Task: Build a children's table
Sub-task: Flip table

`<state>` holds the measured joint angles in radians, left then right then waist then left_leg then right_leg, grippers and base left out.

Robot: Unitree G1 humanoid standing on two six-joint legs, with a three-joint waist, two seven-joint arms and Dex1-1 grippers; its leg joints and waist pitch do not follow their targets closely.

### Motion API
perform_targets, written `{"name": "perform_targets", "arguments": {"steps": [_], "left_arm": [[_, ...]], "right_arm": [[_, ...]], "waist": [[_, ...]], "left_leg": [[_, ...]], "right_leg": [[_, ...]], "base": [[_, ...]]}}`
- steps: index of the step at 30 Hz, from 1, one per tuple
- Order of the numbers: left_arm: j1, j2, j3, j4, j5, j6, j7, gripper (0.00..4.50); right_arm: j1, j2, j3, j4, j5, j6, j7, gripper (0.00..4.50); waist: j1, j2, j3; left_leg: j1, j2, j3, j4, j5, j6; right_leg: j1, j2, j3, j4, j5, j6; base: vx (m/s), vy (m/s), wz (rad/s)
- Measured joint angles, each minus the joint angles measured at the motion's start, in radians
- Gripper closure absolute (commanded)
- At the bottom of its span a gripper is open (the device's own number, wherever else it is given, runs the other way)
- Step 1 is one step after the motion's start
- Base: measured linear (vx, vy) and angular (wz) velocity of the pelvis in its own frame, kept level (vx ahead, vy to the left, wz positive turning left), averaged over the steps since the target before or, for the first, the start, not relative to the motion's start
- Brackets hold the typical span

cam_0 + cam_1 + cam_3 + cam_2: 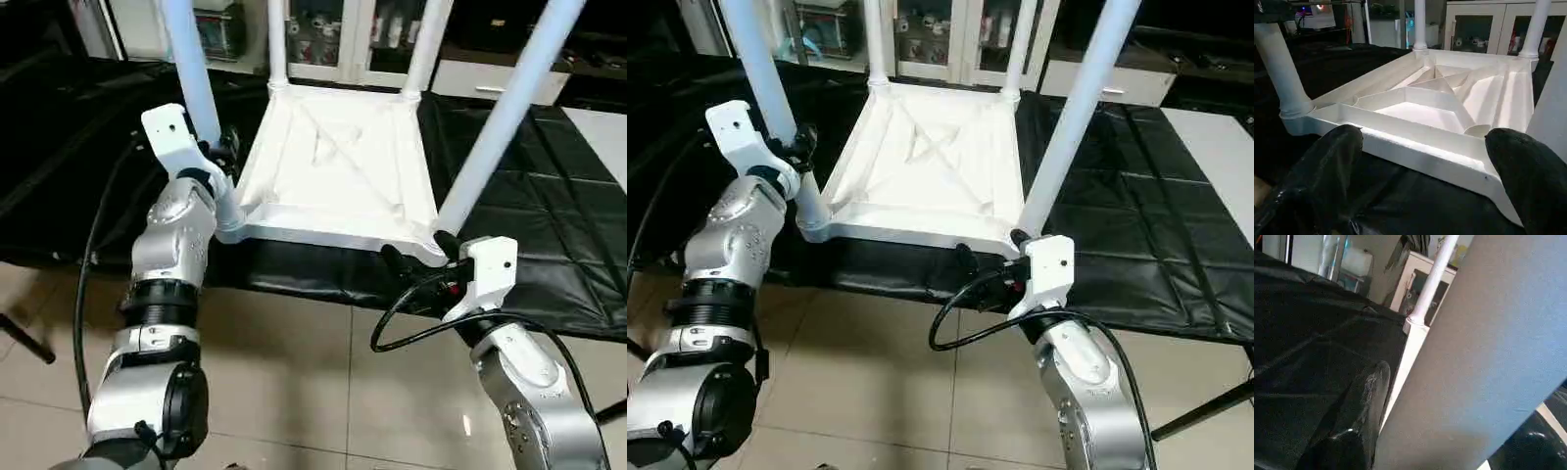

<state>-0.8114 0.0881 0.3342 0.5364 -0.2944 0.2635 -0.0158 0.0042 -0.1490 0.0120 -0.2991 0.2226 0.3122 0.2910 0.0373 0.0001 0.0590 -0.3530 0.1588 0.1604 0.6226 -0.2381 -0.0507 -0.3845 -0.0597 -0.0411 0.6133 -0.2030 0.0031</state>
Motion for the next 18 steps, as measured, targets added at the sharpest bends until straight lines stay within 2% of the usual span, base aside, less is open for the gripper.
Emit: {"name": "perform_targets", "arguments": {"steps": [4, 7, 9, 11, 14, 17, 18], "left_arm": [[-0.006, -0.045, 0.043, -0.043, -0.077, 0.066, 0.021, 2.05], [-0.006, -0.108, 0.106, -0.076, -0.186, 0.121, 0.042, 2.05], [-0.004, -0.144, 0.132, -0.084, -0.254, 0.155, 0.044, 2.05], [0.005, -0.164, 0.136, -0.092, -0.286, 0.179, 0.043, 2.09], [0.036, -0.179, 0.132, -0.138, -0.298, 0.198, 0.041, 2.15], [0.053, -0.181, 0.119, -0.180, -0.298, 0.230, 0.043, 2.19], [0.055, -0.182, 0.116, -0.185, -0.298, 0.237, 0.043, 2.19]], "right_arm": [[-0.003, 0.012, 0.015, 0.005, 0.003, 0.005, 0.002, 0.00], [-0.021, 0.061, 0.006, 0.038, 0.036, 0.037, -0.013, 0.00], [-0.050, 0.095, -0.018, 0.068, 0.077, 0.057, -0.032, 0.00], [-0.066, 0.110, -0.038, 0.085, 0.105, 0.061, -0.042, 0.00], [-0.125, 0.161, -0.100, 0.147, 0.167, 0.068, -0.074, 0.00], [-0.197, 0.200, -0.179, 0.202, 0.228, 0.068, -0.114, 0.00], [-0.210, 0.206, -0.189, 0.206, 0.243, 0.068, -0.118, 0.00]], "waist": [[0.010, 0.010, 0.000], [0.022, 0.011, 0.000], [0.025, 0.011, 0.000], [0.025, 0.011, 0.000], [0.015, 0.011, 0.000], [0.015, 0.011, 0.000], [0.018, 0.011, 0.000]], "left_leg": [[-0.003, 0.000, 0.002, 0.000, 0.002, 0.005], [-0.007, 0.000, 0.003, 0.000, 0.003, 0.007], [-0.015, 0.000, 0.005, 0.001, 0.006, 0.011], [-0.020, 0.000, 0.006, 0.002, 0.007, 0.014], [-0.021, 0.001, 0.009, 0.003, 0.007, 0.015], [-0.020, 0.001, 0.009, 0.003, 0.007, 0.015], [-0.020, 0.002, 0.009, 0.003, 0.007, 0.015]], "right_leg": [[-0.003, -0.001, 0.000, 0.000, 0.000, 0.000], [-0.007, -0.001, 0.000, 0.001, 0.000, 0.000], [-0.015, -0.002, 0.000, 0.002, 0.001, -0.002], [-0.020, -0.003, 0.000, 0.002, 0.002, -0.004], [-0.022, -0.003, 0.000, 0.003, 0.003, -0.005], [-0.022, -0.003, 0.000, 0.004, 0.003, -0.005], [-0.022, -0.003, -0.001, 0.004, 0.003, -0.005]], "base": [[0.000, 0.000, 0.00], [0.000, 0.000, 0.00], [0.000, 0.000, 0.00], [0.000, 0.000, 0.00], [0.000, 0.000, 0.00], [0.000, 0.000, 0.00], [0.000, 0.000, 0.00]]}}
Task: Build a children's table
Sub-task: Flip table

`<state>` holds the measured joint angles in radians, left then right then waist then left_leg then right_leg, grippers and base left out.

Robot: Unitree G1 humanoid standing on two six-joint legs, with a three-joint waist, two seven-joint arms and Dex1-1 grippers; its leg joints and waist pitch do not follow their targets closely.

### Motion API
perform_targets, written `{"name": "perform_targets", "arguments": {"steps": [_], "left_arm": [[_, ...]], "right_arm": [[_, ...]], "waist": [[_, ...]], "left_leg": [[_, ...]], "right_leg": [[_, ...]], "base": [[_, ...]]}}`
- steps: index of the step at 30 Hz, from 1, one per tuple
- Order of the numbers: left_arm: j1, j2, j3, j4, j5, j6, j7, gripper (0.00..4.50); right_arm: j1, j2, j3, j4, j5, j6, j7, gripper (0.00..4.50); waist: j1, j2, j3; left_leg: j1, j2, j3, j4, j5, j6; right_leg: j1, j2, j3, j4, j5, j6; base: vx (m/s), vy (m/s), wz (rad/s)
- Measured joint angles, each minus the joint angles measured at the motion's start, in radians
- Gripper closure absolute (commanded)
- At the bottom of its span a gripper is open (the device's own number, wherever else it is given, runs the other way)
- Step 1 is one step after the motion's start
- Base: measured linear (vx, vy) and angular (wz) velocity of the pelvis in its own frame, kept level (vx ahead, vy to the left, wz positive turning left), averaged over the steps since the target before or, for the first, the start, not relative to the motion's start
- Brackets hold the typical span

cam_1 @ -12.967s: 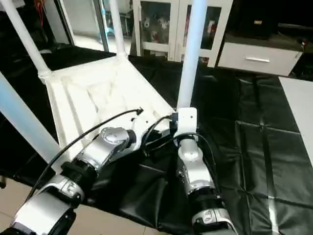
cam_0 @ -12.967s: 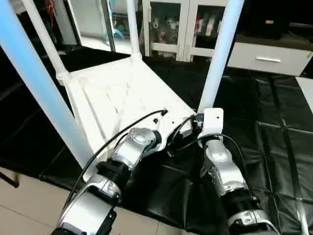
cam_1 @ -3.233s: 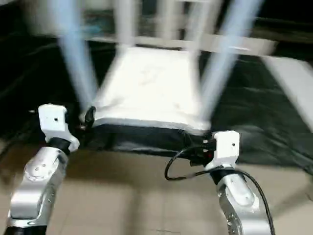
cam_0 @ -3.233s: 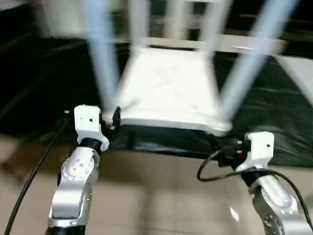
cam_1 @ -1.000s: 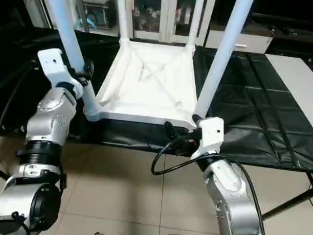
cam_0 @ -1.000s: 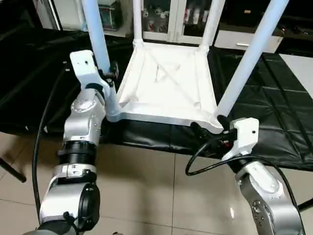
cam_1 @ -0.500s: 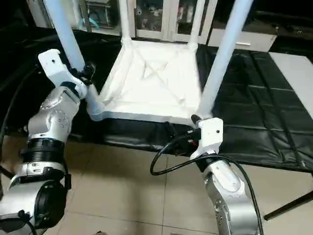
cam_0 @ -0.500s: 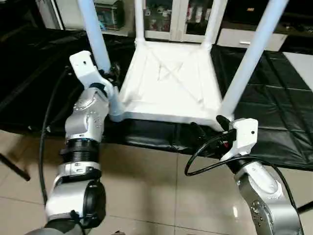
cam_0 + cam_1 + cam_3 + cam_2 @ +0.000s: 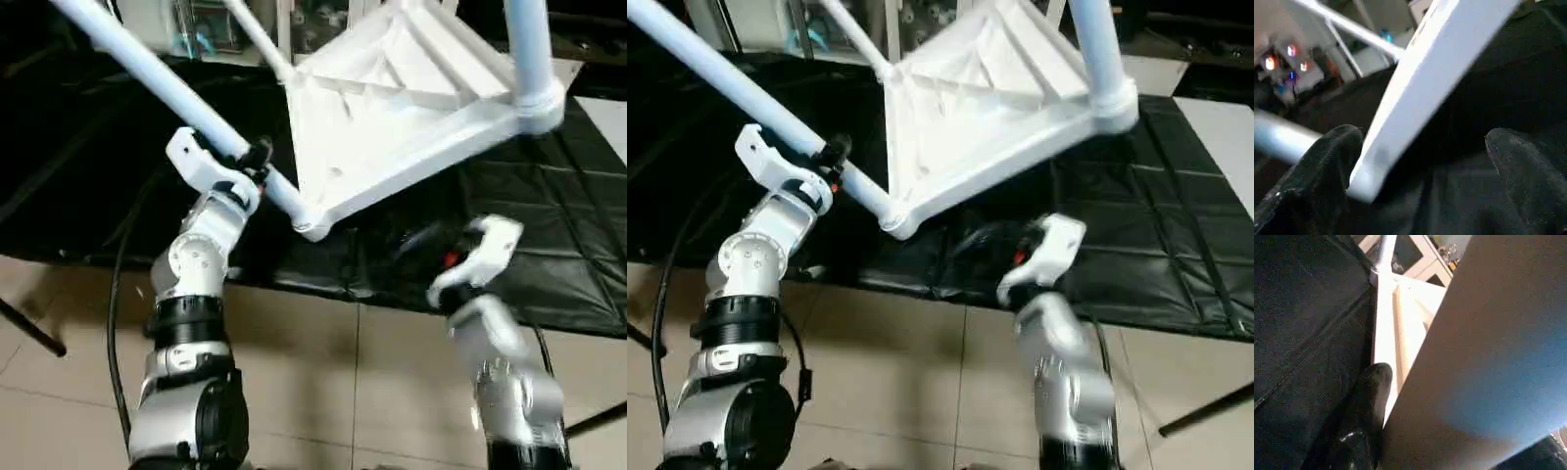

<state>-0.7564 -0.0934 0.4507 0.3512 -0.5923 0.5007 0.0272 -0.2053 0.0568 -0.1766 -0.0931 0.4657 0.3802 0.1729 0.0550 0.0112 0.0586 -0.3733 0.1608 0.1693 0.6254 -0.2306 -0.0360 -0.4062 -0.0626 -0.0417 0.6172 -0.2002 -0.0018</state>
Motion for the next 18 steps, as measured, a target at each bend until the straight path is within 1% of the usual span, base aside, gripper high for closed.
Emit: {"name": "perform_targets", "arguments": {"steps": [1, 3, 5, 6, 8, 12, 14, 16, 18], "left_arm": [[0.001, -0.001, -0.003, -0.004, 0.000, 0.004, 0.000, 2.19], [0.004, -0.001, -0.007, -0.010, -0.001, 0.014, 0.000, 2.19], [0.005, -0.002, -0.014, -0.013, -0.002, 0.022, 0.000, 2.20], [0.006, -0.001, -0.015, -0.015, -0.002, 0.024, 0.000, 2.20], [0.007, -0.001, -0.016, -0.019, -0.002, 0.028, 0.000, 2.20], [0.015, 0.000, -0.018, -0.036, -0.002, 0.038, 0.000, 2.20], [0.019, 0.002, -0.021, -0.041, -0.002, 0.042, 0.000, 2.20], [0.022, -0.002, -0.031, -0.042, -0.002, 0.043, 0.000, 2.20], [0.025, -0.001, -0.036, -0.044, -0.002, 0.041, 0.000, 2.21]], "right_arm": [[-0.016, 0.004, -0.008, 0.011, 0.011, 0.000, -0.002, 0.00], [-0.098, 0.025, -0.064, 0.100, 0.082, -0.002, -0.011, 0.00], [-0.163, 0.024, -0.105, 0.155, 0.145, -0.004, -0.001, 0.00], [-0.184, 0.021, -0.114, 0.173, 0.168, -0.006, 0.014, 0.00], [-0.220, 0.011, -0.129, 0.217, 0.191, -0.009, 0.043, 0.00], [-0.288, -0.017, -0.155, 0.335, 0.177, -0.032, 0.051, 0.00], [-0.354, -0.038, -0.162, 0.434, 0.150, -0.058, 0.040, 0.00], [-0.387, -0.054, -0.168, 0.491, 0.145, -0.077, 0.027, 0.00], [-0.429, -0.073, -0.168, 0.567, 0.145, -0.097, 0.028, 0.00]], "waist": [[0.001, 0.000, 0.000], [0.001, 0.000, 0.000], [0.005, 0.000, 0.000], [0.005, 0.000, 0.000], [0.006, 0.000, 0.000], [0.004, -0.001, 0.000], [-0.004, -0.001, 0.000], [-0.006, -0.001, 0.000], [-0.012, -0.001, 0.000]], "left_leg": [[0.000, 0.000, 0.000, 0.000, 0.000, 0.000], [0.000, 0.000, 0.001, 0.001, 0.001, 0.001], [0.000, 0.000, 0.002, 0.001, 0.002, 0.002], [0.000, 0.000, 0.002, 0.001, 0.002, 0.002], [0.000, 0.000, 0.003, 0.001, 0.002, 0.002], [0.000, 0.000, 0.003, 0.001, 0.002, 0.002], [-0.001, 0.000, 0.004, 0.005, 0.002, 0.002], [-0.002, 0.000, 0.004, 0.007, 0.002, 0.002], [-0.002, 0.001, 0.004, 0.008, 0.003, 0.003]], "right_leg": [[0.000, 0.000, 0.000, 0.000, 0.000, 0.000], [0.000, 0.000, 0.000, 0.001, 0.000, 0.000], [0.000, -0.001, 0.000, 0.001, 0.000, 0.000], [0.000, -0.001, 0.000, 0.001, 0.000, 0.000], [0.000, -0.001, 0.000, 0.001, 0.000, 0.000], [-0.001, -0.001, 0.000, 0.003, 0.000, 0.000], [-0.003, -0.002, 0.001, 0.008, 0.000, 0.000], [-0.004, -0.002, 0.001, 0.010, 0.000, 0.000], [-0.004, -0.002, 0.001, 0.012, 0.000, 0.000]], "base": [[0.000, 0.000, 0.00], [0.000, 0.000, 0.00], [0.000, 0.000, 0.00], [0.000, 0.000, 0.00], [0.000, 0.000, 0.00], [0.000, 0.000, 0.00], [0.000, 0.000, 0.00], [0.000, 0.000, 0.00], [0.000, 0.000, 0.00]]}}
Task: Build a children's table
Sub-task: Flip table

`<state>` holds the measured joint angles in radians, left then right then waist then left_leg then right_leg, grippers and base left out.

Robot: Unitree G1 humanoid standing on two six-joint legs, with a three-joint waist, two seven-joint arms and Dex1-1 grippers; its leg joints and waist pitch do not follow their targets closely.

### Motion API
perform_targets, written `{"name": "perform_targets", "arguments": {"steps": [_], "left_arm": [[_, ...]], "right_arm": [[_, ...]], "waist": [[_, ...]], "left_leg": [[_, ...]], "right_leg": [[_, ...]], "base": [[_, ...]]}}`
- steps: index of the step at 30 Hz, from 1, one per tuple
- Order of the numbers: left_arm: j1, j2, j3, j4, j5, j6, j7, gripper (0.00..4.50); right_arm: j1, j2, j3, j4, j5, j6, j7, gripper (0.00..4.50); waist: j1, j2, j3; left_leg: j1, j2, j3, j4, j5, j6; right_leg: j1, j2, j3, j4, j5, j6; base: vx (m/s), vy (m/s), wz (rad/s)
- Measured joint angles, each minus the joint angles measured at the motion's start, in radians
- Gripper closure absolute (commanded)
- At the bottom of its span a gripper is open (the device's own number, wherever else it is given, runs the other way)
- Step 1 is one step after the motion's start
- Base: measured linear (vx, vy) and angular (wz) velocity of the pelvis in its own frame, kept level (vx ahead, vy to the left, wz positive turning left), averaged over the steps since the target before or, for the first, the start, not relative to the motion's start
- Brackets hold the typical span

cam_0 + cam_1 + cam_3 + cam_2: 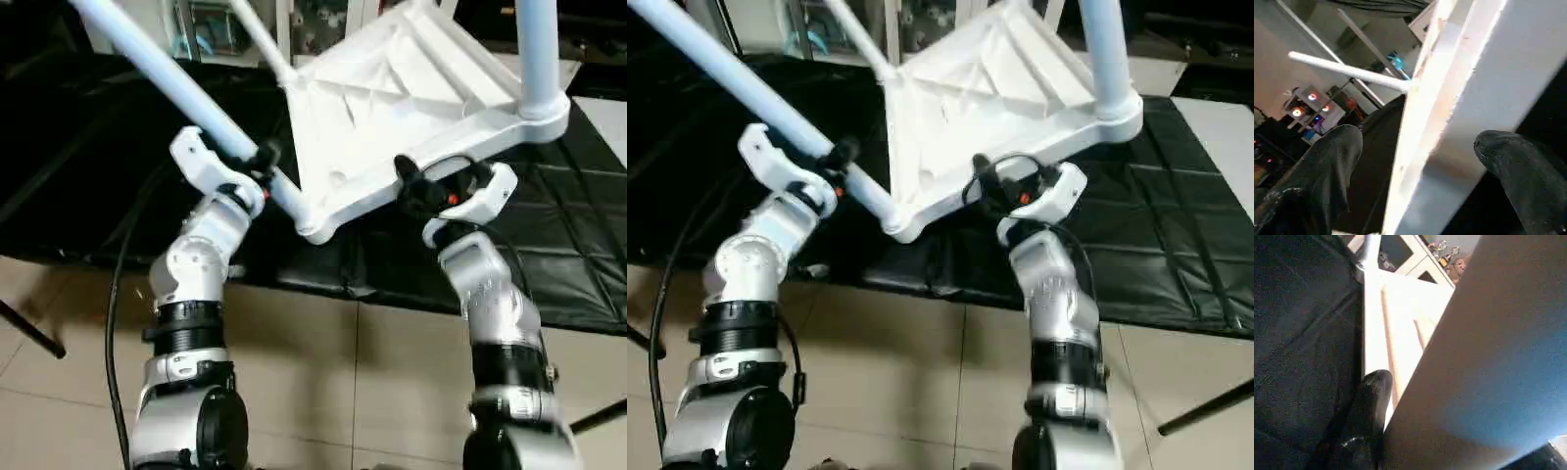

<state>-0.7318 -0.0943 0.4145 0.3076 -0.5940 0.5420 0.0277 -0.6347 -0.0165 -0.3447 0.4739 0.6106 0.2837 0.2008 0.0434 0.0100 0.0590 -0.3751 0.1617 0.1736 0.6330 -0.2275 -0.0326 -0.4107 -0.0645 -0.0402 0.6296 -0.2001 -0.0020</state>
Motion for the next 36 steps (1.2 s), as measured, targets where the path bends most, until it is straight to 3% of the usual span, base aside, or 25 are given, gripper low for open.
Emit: {"name": "perform_targets", "arguments": {"steps": [6, 8, 11, 16, 19, 26, 31, 36], "left_arm": [[0.013, 0.001, 0.000, -0.019, 0.000, 0.000, 0.000, 2.21], [0.016, 0.003, 0.003, -0.035, -0.001, 0.010, 0.000, 2.21], [0.017, 0.005, 0.016, -0.045, -0.001, 0.011, 0.000, 2.21], [0.018, -0.002, 0.006, -0.047, -0.004, 0.018, 0.000, 2.21], [0.020, -0.001, 0.003, -0.048, -0.008, 0.026, -0.001, 2.21], [0.023, -0.001, 0.000, -0.049, -0.008, 0.041, -0.003, 2.21], [0.023, -0.001, -0.002, -0.049, -0.010, 0.042, -0.007, 2.21], [0.028, 0.002, -0.014, -0.056, -0.010, 0.042, -0.010, 2.21]], "right_arm": [[-0.065, -0.021, -0.039, 0.112, 0.006, -0.015, -0.003, 0.00], [-0.070, -0.054, -0.074, 0.129, 0.005, -0.016, -0.017, 0.00], [-0.059, -0.061, -0.067, 0.115, 0.005, -0.001, 0.005, 0.00], [0.061, -0.029, -0.010, -0.018, 0.018, 0.063, 0.041, 0.00], [0.076, -0.032, -0.021, -0.013, 0.024, 0.077, 0.049, 0.00], [-0.107, -0.063, -0.079, 0.166, 0.026, 0.037, 0.037, 0.00], [-0.129, -0.072, -0.080, 0.227, 0.028, 0.038, 0.043, 0.00], [-0.205, -0.100, -0.097, 0.336, 0.007, 0.034, -0.008, 0.00]], "waist": [[-0.008, -0.001, 0.001], [0.004, -0.001, 0.001], [0.015, -0.003, 0.000], [0.032, -0.006, 0.000], [0.034, -0.005, 0.000], [0.027, -0.005, 0.000], [0.030, -0.006, 0.000], [0.030, -0.007, 0.000]], "left_leg": [[0.000, 0.000, 0.000, 0.000, 0.001, 0.001], [-0.004, 0.000, 0.000, 0.001, 0.002, 0.002], [-0.010, 0.001, 0.000, 0.002, 0.003, 0.004], [-0.011, 0.001, 0.000, 0.003, 0.003, 0.005], [-0.011, 0.000, 0.001, 0.005, 0.003, 0.005], [-0.011, 0.001, 0.006, 0.005, 0.007, 0.004], [-0.012, 0.000, 0.010, 0.005, 0.008, 0.008], [-0.012, 0.000, 0.012, 0.005, 0.009, 0.009]], "right_leg": [[-0.001, 0.000, 0.000, 0.002, 0.000, 0.000], [-0.004, 0.000, -0.001, 0.002, 0.000, 0.000], [-0.009, 0.000, -0.002, 0.003, 0.000, 0.000], [-0.009, -0.002, -0.003, 0.003, 0.000, -0.001], [-0.009, -0.002, -0.002, 0.003, 0.002, -0.003], [-0.007, -0.007, -0.005, 0.003, 0.006, -0.004], [-0.008, -0.011, -0.005, 0.003, 0.006, -0.004], [-0.008, -0.012, -0.005, 0.003, 0.006, -0.004]], "base": [[0.000, 0.000, 0.00], [0.000, 0.000, 0.00], [0.000, 0.000, 0.00], [0.000, 0.000, 0.00], [0.000, 0.000, 0.00], [0.000, 0.000, 0.00], [0.000, 0.000, 0.00], [0.000, 0.000, 0.00]]}}
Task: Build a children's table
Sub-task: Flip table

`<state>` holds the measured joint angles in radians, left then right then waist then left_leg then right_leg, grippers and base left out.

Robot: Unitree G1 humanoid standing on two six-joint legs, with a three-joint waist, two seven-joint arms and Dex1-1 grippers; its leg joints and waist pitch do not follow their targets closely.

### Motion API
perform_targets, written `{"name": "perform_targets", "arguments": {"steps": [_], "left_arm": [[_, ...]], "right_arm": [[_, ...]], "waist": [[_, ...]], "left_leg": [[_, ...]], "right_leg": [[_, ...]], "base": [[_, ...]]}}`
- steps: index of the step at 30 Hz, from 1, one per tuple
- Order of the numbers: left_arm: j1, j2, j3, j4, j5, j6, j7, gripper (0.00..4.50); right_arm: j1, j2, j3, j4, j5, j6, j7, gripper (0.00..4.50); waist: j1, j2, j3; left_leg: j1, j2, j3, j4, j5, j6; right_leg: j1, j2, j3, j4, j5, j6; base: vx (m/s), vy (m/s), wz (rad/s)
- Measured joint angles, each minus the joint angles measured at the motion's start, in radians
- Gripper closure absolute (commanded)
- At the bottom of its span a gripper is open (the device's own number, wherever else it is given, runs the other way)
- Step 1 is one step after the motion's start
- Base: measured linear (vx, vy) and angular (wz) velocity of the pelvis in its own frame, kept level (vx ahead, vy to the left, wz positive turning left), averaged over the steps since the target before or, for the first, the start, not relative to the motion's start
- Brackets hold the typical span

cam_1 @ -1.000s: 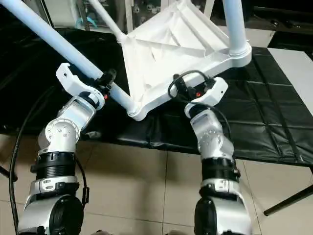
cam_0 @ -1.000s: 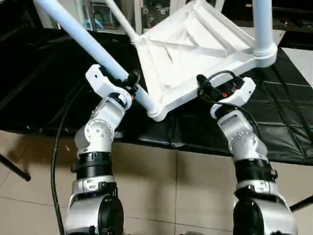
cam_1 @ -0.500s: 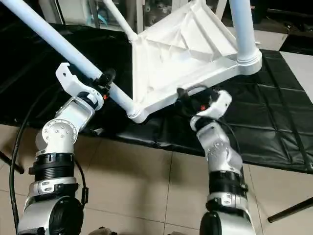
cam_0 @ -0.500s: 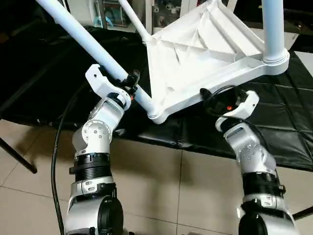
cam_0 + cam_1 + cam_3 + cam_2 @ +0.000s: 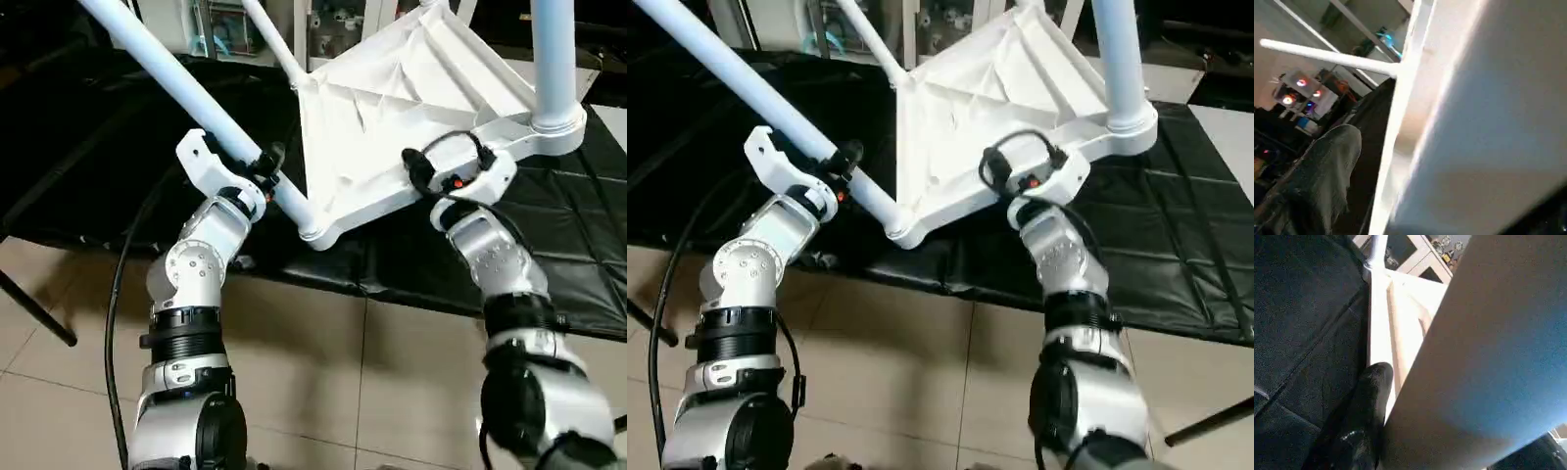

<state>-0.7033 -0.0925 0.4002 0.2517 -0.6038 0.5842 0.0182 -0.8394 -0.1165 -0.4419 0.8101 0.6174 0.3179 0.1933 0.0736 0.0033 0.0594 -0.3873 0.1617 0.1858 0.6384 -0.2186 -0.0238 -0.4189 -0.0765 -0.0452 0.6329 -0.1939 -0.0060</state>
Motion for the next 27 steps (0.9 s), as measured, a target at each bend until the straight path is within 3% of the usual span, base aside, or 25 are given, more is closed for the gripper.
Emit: {"name": "perform_targets", "arguments": {"steps": [7, 8, 24, 27], "left_arm": [[0.018, 0.000, -0.015, -0.024, 0.000, 0.000, -0.004, 2.22], [0.018, 0.000, -0.016, -0.024, 0.001, 0.000, -0.004, 2.23], [0.020, 0.001, -0.052, -0.027, 0.004, -0.003, -0.005, 2.23], [0.021, 0.001, -0.059, -0.030, 0.008, -0.002, -0.005, 2.23]], "right_arm": [[-0.040, -0.014, -0.033, 0.099, 0.000, -0.027, -0.042, 0.00], [-0.048, -0.015, -0.036, 0.110, 0.000, -0.036, -0.047, 0.29], [-0.101, -0.024, -0.066, 0.205, -0.001, -0.120, -0.061, 1.38], [-0.105, -0.025, -0.072, 0.214, -0.002, -0.134, -0.066, 1.77]], "waist": [[0.001, 0.000, 0.000], [0.001, 0.000, 0.000], [0.001, 0.000, 0.000], [0.001, 0.000, 0.000]], "left_leg": [[0.000, 0.000, 0.001, 0.000, 0.000, 0.001], [0.000, 0.000, 0.001, 0.000, 0.000, 0.001], [0.000, 0.001, 0.003, 0.000, 0.000, 0.002], [0.000, 0.001, 0.003, 0.000, 0.000, 0.002]], "right_leg": [[-0.001, 0.000, 0.000, 0.000, 0.000, 0.000], [-0.001, 0.000, 0.000, 0.000, 0.000, 0.000], [-0.001, 0.000, 0.001, 0.000, 0.000, 0.000], [-0.001, 0.000, 0.001, 0.000, 0.000, 0.000]], "base": [[0.000, 0.000, 0.00], [0.000, 0.000, 0.00], [0.000, 0.000, 0.00], [0.000, 0.000, 0.00]]}}
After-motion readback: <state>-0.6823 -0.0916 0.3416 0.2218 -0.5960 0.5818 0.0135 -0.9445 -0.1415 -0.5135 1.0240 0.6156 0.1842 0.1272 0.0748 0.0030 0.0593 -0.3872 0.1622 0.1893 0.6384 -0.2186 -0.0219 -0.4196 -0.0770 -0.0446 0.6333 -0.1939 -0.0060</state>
